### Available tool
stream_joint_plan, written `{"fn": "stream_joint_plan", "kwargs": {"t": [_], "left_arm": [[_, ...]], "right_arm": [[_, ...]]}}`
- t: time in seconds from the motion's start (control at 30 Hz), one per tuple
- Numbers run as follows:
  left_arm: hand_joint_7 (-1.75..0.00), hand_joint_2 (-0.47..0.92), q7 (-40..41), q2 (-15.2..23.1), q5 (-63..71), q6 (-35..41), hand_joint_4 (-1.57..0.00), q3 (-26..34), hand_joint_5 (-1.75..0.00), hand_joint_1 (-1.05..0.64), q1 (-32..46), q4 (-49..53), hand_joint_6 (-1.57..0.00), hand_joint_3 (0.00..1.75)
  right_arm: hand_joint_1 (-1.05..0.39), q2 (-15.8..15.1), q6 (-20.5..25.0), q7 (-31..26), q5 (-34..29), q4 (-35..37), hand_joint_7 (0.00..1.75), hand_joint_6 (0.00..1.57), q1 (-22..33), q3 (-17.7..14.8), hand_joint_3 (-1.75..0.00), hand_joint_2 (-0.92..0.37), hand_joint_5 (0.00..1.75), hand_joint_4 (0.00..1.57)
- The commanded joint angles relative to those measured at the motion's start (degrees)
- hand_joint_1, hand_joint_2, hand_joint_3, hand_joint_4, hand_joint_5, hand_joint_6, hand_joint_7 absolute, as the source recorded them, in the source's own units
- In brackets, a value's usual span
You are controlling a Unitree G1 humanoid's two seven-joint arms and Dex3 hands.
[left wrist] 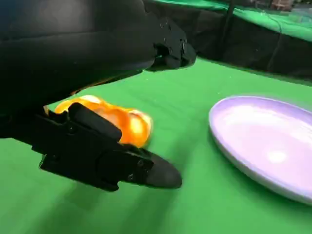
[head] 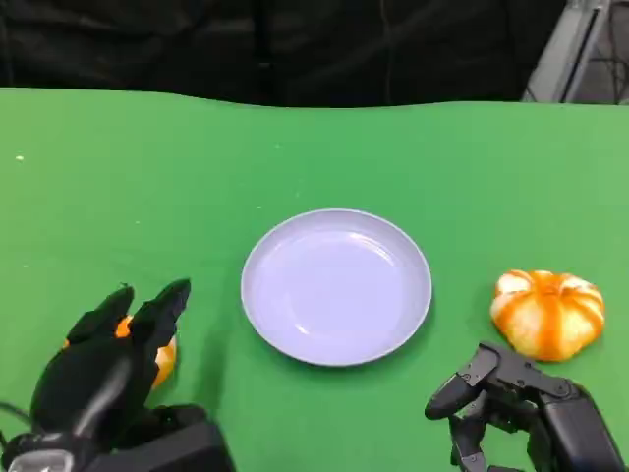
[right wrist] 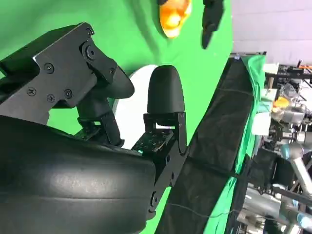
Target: Grasp the bread from the table and place it into the plate.
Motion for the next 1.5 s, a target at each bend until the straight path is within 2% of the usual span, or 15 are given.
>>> {"fn": "stream_joint_plan", "kwargs": {"t": [0.03, 0.27, 0.43, 0.53, 0.67, 0.77, 0.8, 0.83, 0.87, 0.9, 0.97, 1.0, 1.07, 1.2, 1.5], "left_arm": [[-0.01, 0.92, -3.2, 1.4, 5.5, 8.7, -0.1, -3.1, -0.05, -0.62, -4.8, 3.6, -0.12, 0.15], [-0.04, 0.92, -2.9, 0.1, 5.4, 16.5, -0.18, -8.2, -0.1, -0.56, -14.7, 20.1, -0.22, 0.08], [-0.06, 0.92, 1.8, -0.6, 3.0, 17.1, -0.26, -10.6, -0.16, -0.54, -19.7, 33.2, -0.29, 0.06], [-0.07, 0.92, 0.1, 0.1, 1.5, 17.1, -0.31, -12.4, -0.19, -0.54, -21.4, 36.8, -0.33, 0.11], [-0.15, 0.92, 2.3, 0.9, -3.6, 13.6, -0.61, -11.1, -0.35, -0.41, -20.3, 36.3, -0.66, 0.16], [-0.14, 0.92, 2.8, 1.4, -4.7, 13.4, -0.64, -11.8, -0.36, -0.4, -20.5, 36.6, -0.69, 0.17], [-0.14, 0.92, 10.6, 2.1, -6.5, 6.2, -0.64, -10.4, -0.36, -0.4, -18.7, 35.7, -0.7, 0.17], [-0.8, 0.9, 16.7, 2.6, -8.0, 0.5, -0.75, -9.4, -1.03, -0.34, -17.4, 35.2, -0.74, 0.33], [-1.36, 0.86, 21.0, 3.0, -9.0, -3.6, -0.82, -8.8, -1.45, -0.3, -16.6, 35.2, -0.68, 0.49], [-1.54, 0.84, 25.1, 3.2, -10.1, -7.7, -0.84, -8.1, -1.6, -0.28, -15.5, 33.8, -0.66, 0.58], [-1.64, 0.7, 28.4, 3.4, -11.1, -11.2, -0.84, -7.7, -1.71, -0.25, -15.0, 32.9, -0.66, 0.89], [-1.65, 0.68, 29.3, 3.6, -11.4, -12.3, -0.84, -7.7, -1.73, -0.24, -14.9, 33.0, -0.66, 0.94], [-1.66, 0.66, 30.0, 3.7, -11.6, -13.2, -0.84, -7.9, -1.74, -0.24, -15.0, 33.7, -0.66, 0.98], [-1.67, 0.52, 38.4, 4.9, -11.4, -25.9, -0.83, -7.6, -1.75, -0.18, -14.2, 27.7, -0.66, 1.12], [-1.69, 0.45, 40.6, 4.7, -10.1, -31.8, -0.83, -6.6, -1.75, -0.16, -15.9, 25.5, -0.65, 1.21]], "right_arm": [[0.04, 0.0, 0.1, -0.4, 0.3, -0.1, 1.36, 0.73, 0.4, 0.1, -1.27, -0.45, 1.68, 0.72], [0.02, -0.1, -0.3, -0.6, 0.2, -0.2, 1.35, 0.72, 0.7, 0.2, -1.25, -0.46, 1.68, 0.71], [0.03, 0.1, 0.0, -0.7, 0.1, -0.7, 1.35, 0.72, 1.1, 0.4, -1.24, -0.47, 1.67, 0.71], [0.03, -0.1, -0.5, -0.7, 0.1, -0.5, 1.36, 0.72, 1.1, 0.4, -1.23, -0.47, 1.67, 0.7], [0.03, -0.1, -0.3, -0.6, 0.2, -0.8, 1.36, 0.72, 1.3, 0.4, -1.23, -0.47, 1.67, 0.69], [0.03, -0.1, -0.3, -0.6, 0.2, -0.8, 1.36, 0.72, 1.3, 0.4, -1.23, -0.47, 1.67, 0.69], [0.03, -0.2, -0.4, -0.6, 0.0, -0.7, 1.36, 0.72, 1.3, 0.4, -1.23, -0.48, 1.67, 0.69], [0.04, -0.2, -0.5, -0.6, -0.1, -0.7, 1.36, 0.71, 1.3, 0.4, -1.23, -0.47, 1.67, 0.69], [0.04, -0.2, -0.5, -0.7, -0.2, -0.7, 1.36, 0.71, 1.2, 0.4, -1.23, -0.47, 1.67, 0.7], [0.04, -0.2, -0.4, -0.7, -0.2, -0.7, 1.36, 0.71, 1.2, 0.3, -1.23, -0.47, 1.67, 0.7], [0.04, -0.2, -0.2, -0.6, -0.2, -0.8, 1.36, 0.71, 1.1, 0.3, -1.23, -0.47, 1.67, 0.7], [0.04, -0.2, -0.1, -0.6, -0.2, -0.8, 1.36, 0.71, 1.1, 0.3, -1.23, -0.47, 1.68, 0.7], [0.04, -0.2, -0.1, -0.7, -0.1, -0.8, 1.36, 0.71, 1.1, 0.3, -1.23, -0.47, 1.68, 0.7], [0.03, -0.1, -0.2, -0.9, -0.5, -0.2, 1.36, 0.72, 0.4, 0.3, -1.24, -0.47, 1.67, 0.72], [0.02, 0.0, -0.3, -0.9, -0.4, 0.3, 1.35, 0.73, 0.2, 0.3, -1.24, -0.46, 1.67, 0.72]]}}
